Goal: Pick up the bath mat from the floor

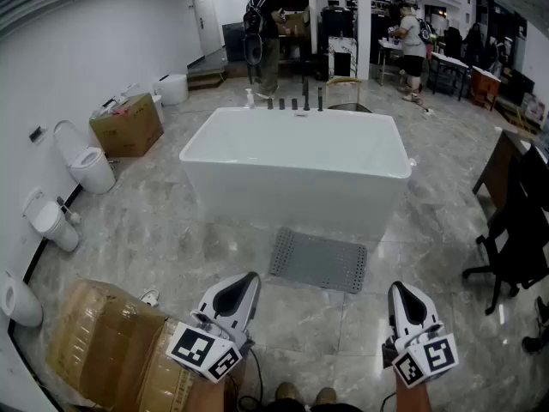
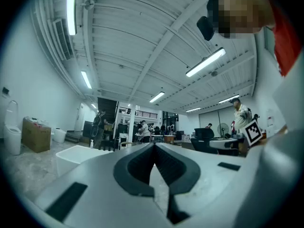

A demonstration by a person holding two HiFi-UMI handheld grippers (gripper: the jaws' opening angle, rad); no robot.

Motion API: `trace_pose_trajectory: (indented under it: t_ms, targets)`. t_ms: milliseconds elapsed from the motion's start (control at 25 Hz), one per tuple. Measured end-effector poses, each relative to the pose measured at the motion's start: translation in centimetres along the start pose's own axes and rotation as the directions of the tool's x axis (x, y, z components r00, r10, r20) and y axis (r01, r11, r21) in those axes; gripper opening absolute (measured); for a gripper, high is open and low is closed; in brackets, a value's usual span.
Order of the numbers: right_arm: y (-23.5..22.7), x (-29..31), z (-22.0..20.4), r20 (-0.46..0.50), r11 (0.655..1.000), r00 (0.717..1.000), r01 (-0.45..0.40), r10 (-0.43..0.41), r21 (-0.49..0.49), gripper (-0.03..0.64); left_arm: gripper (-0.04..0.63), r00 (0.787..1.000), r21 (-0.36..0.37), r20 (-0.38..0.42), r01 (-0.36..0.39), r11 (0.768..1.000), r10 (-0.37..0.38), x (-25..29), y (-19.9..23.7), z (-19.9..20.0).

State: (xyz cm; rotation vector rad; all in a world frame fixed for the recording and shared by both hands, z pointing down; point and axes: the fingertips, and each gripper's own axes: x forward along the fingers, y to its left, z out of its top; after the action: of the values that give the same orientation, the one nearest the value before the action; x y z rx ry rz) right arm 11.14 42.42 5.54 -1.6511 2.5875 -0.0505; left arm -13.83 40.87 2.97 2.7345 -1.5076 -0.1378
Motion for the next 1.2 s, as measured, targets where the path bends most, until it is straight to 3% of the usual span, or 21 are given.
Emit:
trace_pose_trajectory:
  t_ms: [640,960,1200]
  targets:
    - [1.7,4.4,-1.4,0.004,0.998,0.998,0.056,-0.056,0.032,0.003,0.011,1.0,-0.019,0.0,0.012,1.0,-0.012,0.5,7.7,-1.6]
    - [-1.7,7.0,-2.5,-0.007,0.994,0.994,0.107,-0.107,0.033,0.003,0.011,1.0,-0.009,-0.007,-0.008,1.0,0.008,3.6,10.7,-2.2]
    - [-6.0,12.2,-3.6,0.004,0.993,0.994,0.106,-0.106,-0.047,0.003,0.011,0.999,0.035,-0.003,-0.044,0.998,0.044,9.4,13.4,-2.6]
